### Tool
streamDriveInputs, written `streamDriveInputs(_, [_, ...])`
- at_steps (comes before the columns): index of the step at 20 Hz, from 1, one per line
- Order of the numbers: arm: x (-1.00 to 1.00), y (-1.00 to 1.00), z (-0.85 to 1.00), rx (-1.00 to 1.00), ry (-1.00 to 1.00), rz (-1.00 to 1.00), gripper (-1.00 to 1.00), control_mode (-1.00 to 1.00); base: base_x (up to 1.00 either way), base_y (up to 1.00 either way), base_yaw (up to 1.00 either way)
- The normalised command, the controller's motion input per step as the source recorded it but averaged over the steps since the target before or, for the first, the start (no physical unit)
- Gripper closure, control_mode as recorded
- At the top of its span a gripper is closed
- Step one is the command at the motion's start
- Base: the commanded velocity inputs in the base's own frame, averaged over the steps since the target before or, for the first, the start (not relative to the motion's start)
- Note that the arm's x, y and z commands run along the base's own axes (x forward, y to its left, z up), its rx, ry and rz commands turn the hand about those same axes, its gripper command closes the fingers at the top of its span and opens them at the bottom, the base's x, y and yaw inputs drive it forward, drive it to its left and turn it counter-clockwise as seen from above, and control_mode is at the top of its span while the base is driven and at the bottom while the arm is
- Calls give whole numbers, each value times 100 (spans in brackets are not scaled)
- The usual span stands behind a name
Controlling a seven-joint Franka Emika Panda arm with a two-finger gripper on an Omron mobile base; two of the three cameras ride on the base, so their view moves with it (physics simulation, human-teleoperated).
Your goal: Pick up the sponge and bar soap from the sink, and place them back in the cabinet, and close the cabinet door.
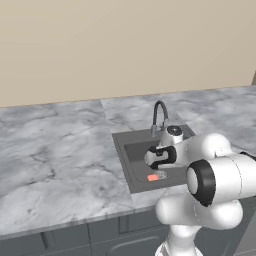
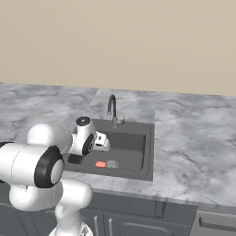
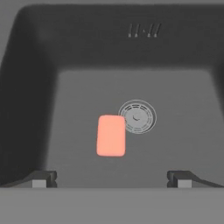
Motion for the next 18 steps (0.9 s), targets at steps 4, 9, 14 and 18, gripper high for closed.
streamDriveInputs(4, [3, 0, -18, 0, 0, 0, -100, -100, 0, 0, 0])
streamDriveInputs(9, [5, 0, -17, 0, 0, 0, -100, -100, 0, 0, 0])
streamDriveInputs(14, [10, 0, -17, 0, 0, 0, -100, -100, 0, 0, 0])
streamDriveInputs(18, [10, 0, -16, 0, 0, 0, -100, -100, 0, 0, 0])
